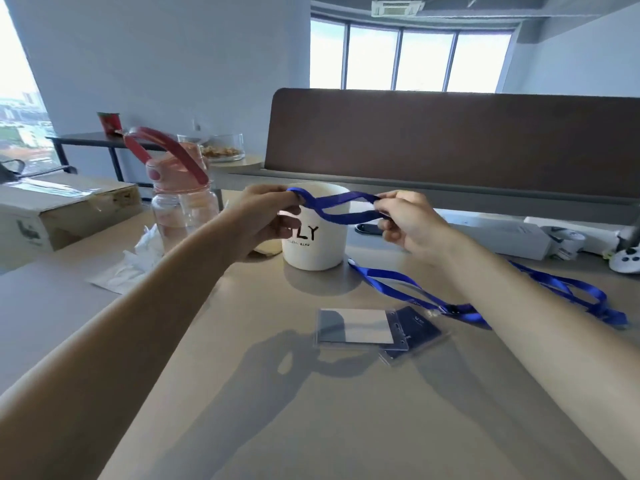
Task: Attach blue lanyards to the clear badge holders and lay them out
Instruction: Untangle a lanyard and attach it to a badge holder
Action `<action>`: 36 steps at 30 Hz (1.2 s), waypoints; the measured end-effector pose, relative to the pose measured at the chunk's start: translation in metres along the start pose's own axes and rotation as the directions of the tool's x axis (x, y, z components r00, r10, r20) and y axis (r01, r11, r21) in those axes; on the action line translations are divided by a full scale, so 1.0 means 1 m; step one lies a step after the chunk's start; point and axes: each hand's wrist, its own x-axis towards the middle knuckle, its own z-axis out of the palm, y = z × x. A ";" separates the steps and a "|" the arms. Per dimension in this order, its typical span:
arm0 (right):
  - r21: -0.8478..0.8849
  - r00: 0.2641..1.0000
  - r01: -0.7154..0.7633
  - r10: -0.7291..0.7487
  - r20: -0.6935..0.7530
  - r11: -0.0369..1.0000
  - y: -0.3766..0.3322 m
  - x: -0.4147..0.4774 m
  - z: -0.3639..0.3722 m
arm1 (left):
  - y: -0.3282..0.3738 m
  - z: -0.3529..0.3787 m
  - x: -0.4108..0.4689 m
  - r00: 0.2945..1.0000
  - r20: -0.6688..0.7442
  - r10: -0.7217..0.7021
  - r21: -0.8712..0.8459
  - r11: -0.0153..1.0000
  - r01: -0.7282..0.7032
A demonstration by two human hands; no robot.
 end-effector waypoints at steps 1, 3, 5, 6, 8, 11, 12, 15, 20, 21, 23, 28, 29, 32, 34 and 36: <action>-0.007 1.000 0.009 -0.009 -0.001 1.000 -0.006 0.012 0.008 | 0.005 -0.004 0.008 1.000 -0.013 0.021 0.003 1.000 -0.021; -0.043 0.999 0.038 -0.038 -0.003 0.998 -0.015 0.032 0.022 | 0.011 -0.009 0.026 0.996 -0.058 0.072 0.053 0.996 -0.069; -0.111 0.997 0.075 -0.077 -0.016 0.991 -0.022 0.050 0.033 | 0.013 -0.011 0.044 0.986 -0.119 0.117 0.184 0.978 -0.094; -0.170 0.994 0.104 -0.109 -0.019 0.980 -0.025 0.057 0.038 | 0.013 -0.011 0.053 0.980 -0.139 0.144 0.262 0.959 -0.104; -0.320 0.981 0.182 -0.196 -0.013 0.930 -0.027 0.068 0.045 | 0.014 -0.010 0.068 0.965 -0.159 0.208 0.375 0.917 -0.136; -0.520 0.950 0.292 -0.307 0.060 0.802 -0.027 0.079 0.052 | 0.015 -0.007 0.092 0.942 -0.196 0.273 0.445 0.880 -0.163; -0.586 0.938 0.327 -0.331 0.105 0.741 -0.027 0.081 0.055 | 0.014 -0.007 0.099 0.935 -0.203 0.292 0.484 0.860 -0.164; -0.703 0.901 0.418 -0.360 0.241 0.576 -0.027 0.088 0.061 | 0.013 -0.003 0.119 0.950 -0.155 0.271 0.581 0.803 -0.134; -0.718 0.864 0.503 -0.293 0.408 0.482 -0.028 0.094 0.063 | 0.006 0.011 0.136 0.982 -0.065 0.176 0.705 0.705 -0.080; -0.710 0.859 0.512 -0.277 0.430 0.484 -0.028 0.094 0.062 | 0.005 0.014 0.137 0.983 -0.052 0.175 0.724 0.685 -0.084; -0.685 0.857 0.513 -0.263 0.443 0.517 -0.028 0.094 0.060 | 0.004 0.016 0.136 0.981 -0.042 0.189 0.771 0.631 -0.089; -0.598 0.881 0.471 -0.370 0.293 0.649 -0.024 0.093 0.051 | 0.008 0.012 0.129 0.951 -0.070 0.302 0.880 0.467 -0.083; -0.592 0.887 0.458 -0.383 0.257 0.663 -0.022 0.092 0.047 | 0.010 0.012 0.126 0.943 -0.075 0.324 0.881 0.465 -0.090; -0.561 0.892 0.438 -0.415 0.178 0.702 -0.018 0.078 0.032 | 0.015 0.016 0.112 0.920 -0.053 0.388 0.842 0.512 -0.167; -0.544 0.889 0.433 -0.442 0.122 0.719 -0.016 0.062 0.018 | 0.016 0.025 0.097 0.900 -0.029 0.435 0.805 0.544 -0.237; -0.526 0.893 0.411 -0.446 0.066 0.744 -0.011 0.041 0.002 | 0.014 0.039 0.079 0.882 -0.012 0.471 0.772 0.565 -0.291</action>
